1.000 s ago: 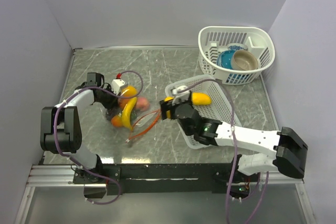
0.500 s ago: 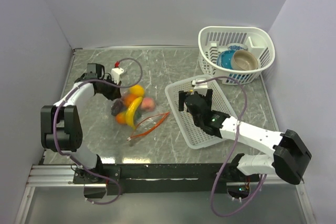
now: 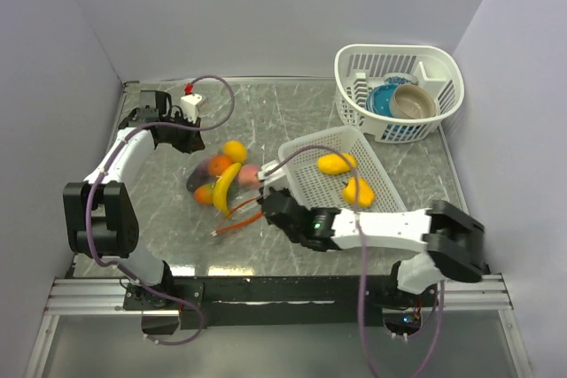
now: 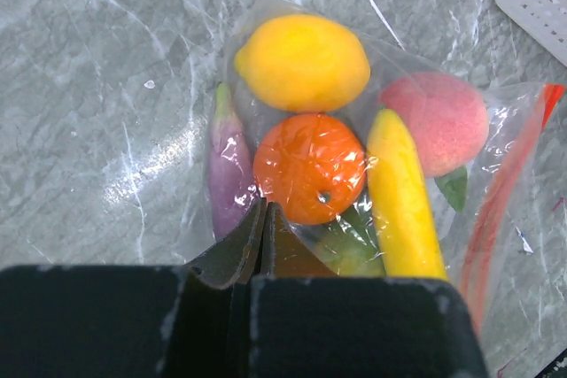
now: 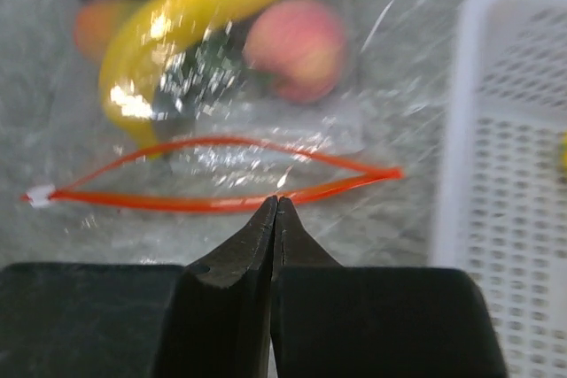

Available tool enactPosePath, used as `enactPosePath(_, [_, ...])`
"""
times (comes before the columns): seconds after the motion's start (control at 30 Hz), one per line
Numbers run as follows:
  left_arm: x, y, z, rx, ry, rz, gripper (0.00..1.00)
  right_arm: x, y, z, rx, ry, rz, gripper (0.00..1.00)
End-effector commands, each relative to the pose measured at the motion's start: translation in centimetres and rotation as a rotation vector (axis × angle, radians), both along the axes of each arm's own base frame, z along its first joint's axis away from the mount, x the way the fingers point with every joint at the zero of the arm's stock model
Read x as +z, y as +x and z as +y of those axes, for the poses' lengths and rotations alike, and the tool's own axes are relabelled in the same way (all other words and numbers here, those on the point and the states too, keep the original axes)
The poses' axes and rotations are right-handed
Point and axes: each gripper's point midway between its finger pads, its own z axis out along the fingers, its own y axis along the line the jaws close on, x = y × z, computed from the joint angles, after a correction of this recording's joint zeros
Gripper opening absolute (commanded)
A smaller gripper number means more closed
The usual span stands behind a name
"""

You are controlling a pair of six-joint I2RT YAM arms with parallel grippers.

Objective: Open the zip-top bag and remove the fake food

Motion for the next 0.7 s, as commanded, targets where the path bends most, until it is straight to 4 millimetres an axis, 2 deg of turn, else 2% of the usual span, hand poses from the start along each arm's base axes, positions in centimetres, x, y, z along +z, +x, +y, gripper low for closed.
enactPosePath(0.0, [0.3, -1.0, -0.2, 0.005, -0.027, 0.021, 0.01, -3.3, -1.0, 4.9, 0.07, 0.02, 0.068, 0.02])
enactPosePath(0.07, [-0.4, -1.7, -0.4, 0.001, -0.033, 0.04, 0.01, -4.0, -1.1, 6.1, 0.088, 0.023, 0.074, 0.02])
enactPosePath(0.1, [-0.3, -1.9, -0.5, -0.003, -0.038, 0.037, 0.01, -5.3, -1.2, 6.5, 0.096, 0.006, 0.088, 0.02])
enactPosePath(0.27, [-2.0, -3.1, -0.8, -0.016, -0.032, 0.068, 0.01, -7.0, -0.8, 8.8, 0.117, 0.013, 0.1, 0.08])
enactPosePath(0.33, [-2.8, -3.4, -0.8, -0.016, -0.027, 0.084, 0.01, -7.2, -0.6, 9.4, 0.119, 0.019, 0.097, 0.16])
enactPosePath(0.63, [-5.4, -4.1, -0.8, -0.025, 0.04, 0.103, 0.01, -8.7, 0.7, 11.3, 0.104, 0.041, 0.111, 0.25])
enactPosePath(0.67, [-5.6, -4.2, -0.8, -0.026, 0.048, 0.103, 0.01, -9.0, 0.9, 11.5, 0.103, 0.043, 0.113, 0.29])
